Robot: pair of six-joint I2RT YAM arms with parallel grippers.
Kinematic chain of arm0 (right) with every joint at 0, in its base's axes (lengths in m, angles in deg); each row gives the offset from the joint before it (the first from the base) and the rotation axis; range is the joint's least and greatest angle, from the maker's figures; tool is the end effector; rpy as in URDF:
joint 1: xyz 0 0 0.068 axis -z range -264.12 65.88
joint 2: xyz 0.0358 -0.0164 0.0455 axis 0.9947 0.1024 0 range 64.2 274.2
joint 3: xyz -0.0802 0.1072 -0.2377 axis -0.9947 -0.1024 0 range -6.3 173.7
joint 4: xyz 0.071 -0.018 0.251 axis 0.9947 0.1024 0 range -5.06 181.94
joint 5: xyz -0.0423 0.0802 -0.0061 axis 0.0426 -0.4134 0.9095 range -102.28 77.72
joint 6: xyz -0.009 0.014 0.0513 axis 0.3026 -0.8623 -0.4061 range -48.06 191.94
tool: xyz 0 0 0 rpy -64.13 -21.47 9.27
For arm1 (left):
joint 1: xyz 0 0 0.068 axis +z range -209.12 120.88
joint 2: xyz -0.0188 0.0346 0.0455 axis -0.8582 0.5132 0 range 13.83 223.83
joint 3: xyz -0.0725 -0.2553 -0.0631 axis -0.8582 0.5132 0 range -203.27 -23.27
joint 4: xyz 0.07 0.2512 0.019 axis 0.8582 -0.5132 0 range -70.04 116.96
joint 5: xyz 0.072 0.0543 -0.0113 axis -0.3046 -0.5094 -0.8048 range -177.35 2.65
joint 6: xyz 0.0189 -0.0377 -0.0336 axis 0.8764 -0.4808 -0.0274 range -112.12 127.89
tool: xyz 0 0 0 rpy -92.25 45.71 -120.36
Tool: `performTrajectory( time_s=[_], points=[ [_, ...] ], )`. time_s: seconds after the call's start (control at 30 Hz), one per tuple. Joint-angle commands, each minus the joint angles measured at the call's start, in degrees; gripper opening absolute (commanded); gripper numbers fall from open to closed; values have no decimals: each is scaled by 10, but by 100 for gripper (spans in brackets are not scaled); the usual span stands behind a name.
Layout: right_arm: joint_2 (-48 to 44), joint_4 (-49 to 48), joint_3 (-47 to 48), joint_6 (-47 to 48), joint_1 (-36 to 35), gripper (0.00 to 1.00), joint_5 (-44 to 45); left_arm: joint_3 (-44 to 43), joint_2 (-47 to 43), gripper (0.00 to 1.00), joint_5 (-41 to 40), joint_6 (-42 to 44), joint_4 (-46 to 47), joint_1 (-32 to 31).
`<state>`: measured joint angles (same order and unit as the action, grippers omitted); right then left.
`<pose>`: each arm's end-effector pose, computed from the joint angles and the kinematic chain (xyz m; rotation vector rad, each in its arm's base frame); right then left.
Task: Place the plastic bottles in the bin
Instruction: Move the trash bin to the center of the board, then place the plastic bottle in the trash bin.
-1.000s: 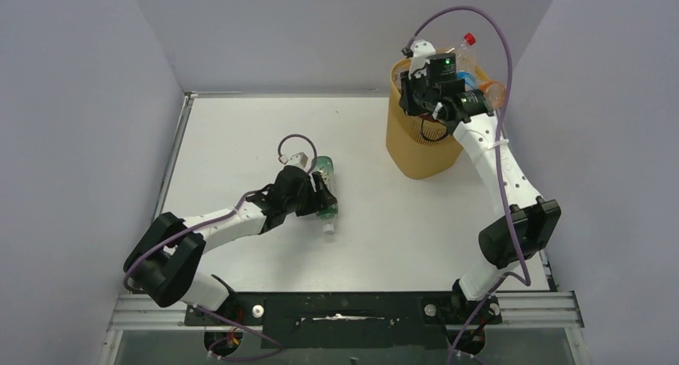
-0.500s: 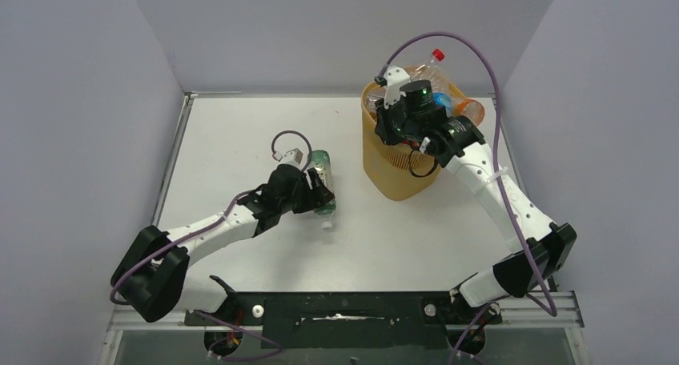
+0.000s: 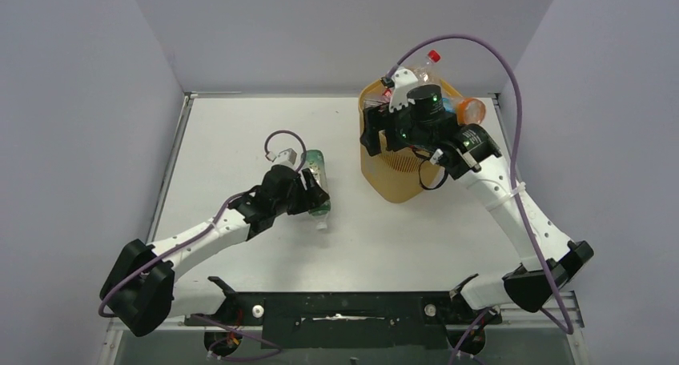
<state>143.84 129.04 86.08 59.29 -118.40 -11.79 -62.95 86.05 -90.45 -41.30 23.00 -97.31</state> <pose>0.2412 0.1642 0.4288 -0.3993 2.1178 0.4736 0.2105 -0.1631 0.2185 -0.2540 2.3076 -0.7627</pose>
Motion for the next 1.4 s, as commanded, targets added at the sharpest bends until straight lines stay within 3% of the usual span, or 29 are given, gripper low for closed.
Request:
performTrajectory(
  time_s=[0.0, 0.13, 0.27, 0.67, 0.97, 1.37],
  points=[
    [-44, -30, 54, -25, -14, 86, -21, -47, -40, 33, -14, 11, -17, 0],
    [-69, -58, 63, -45, -17, 93, -41, -81, -58, 34, -14, 19, -44, -1],
    [-74, -47, 82, -58, -17, 95, 4, -138, -72, 34, -8, 29, -73, -2],
    [-79, -21, 127, -104, -15, 97, 118, -399, -5, 34, 49, 124, -119, -6],
    [-84, -11, 134, -130, -8, 100, 204, -541, 111, 34, 110, 194, -83, -7],
    [-118, -26, 107, -138, 25, 99, 211, -612, 204, 34, 98, 238, 26, -16]
  ],
)
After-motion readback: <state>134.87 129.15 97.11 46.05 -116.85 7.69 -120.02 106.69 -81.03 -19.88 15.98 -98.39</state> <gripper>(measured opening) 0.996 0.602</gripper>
